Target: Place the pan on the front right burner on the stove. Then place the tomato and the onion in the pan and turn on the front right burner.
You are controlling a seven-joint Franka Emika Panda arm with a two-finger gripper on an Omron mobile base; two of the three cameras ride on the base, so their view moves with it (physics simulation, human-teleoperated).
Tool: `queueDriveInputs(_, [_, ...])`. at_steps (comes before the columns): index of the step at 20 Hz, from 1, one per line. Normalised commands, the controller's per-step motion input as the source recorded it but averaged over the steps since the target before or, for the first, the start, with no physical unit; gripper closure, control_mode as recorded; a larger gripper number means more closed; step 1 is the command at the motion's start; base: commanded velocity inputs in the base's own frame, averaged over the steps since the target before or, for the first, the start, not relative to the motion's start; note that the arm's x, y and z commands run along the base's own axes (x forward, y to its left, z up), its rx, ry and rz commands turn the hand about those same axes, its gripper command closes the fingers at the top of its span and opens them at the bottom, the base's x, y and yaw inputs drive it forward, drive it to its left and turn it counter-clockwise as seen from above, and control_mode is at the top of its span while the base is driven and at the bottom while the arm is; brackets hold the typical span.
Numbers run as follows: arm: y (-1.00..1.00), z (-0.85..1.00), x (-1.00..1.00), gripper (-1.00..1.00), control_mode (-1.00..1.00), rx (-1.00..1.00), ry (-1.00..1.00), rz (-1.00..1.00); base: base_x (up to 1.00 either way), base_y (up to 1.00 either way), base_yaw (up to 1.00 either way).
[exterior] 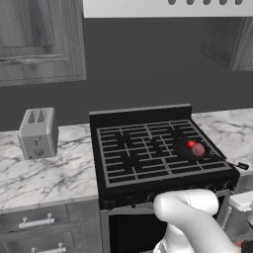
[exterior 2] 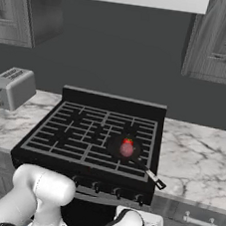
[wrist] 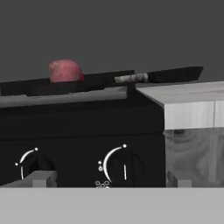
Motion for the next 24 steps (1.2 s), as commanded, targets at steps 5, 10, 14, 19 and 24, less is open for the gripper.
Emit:
queueDriveInputs(5, [0.0, -0.16, 0.29, -1.0, -1.0, 0.0, 0.0, 0.0, 0.0, 0.0, 0.0])
queueDriveInputs(10, [-0.06, -0.22, 0.02, -1.0, -1.0, 0.0, 0.0, 0.0, 0.0, 0.0, 0.0])
queueDriveInputs(14, [-0.13, -0.12, 0.08, -1.0, -1.0, 0.0, 0.0, 0.0, 0.0, 0.0, 0.0])
queueDriveInputs(19, [-0.09, 0.0, 0.04, -1.0, -1.0, 0.01, 0.0, 0.0, 0.0, 0.0, 0.0])
queueDriveInputs(24, [0.0, 0.0, 0.0, -1.0, -1.0, 0.03, 0.0, 0.0, 0.0, 0.0, 0.0])
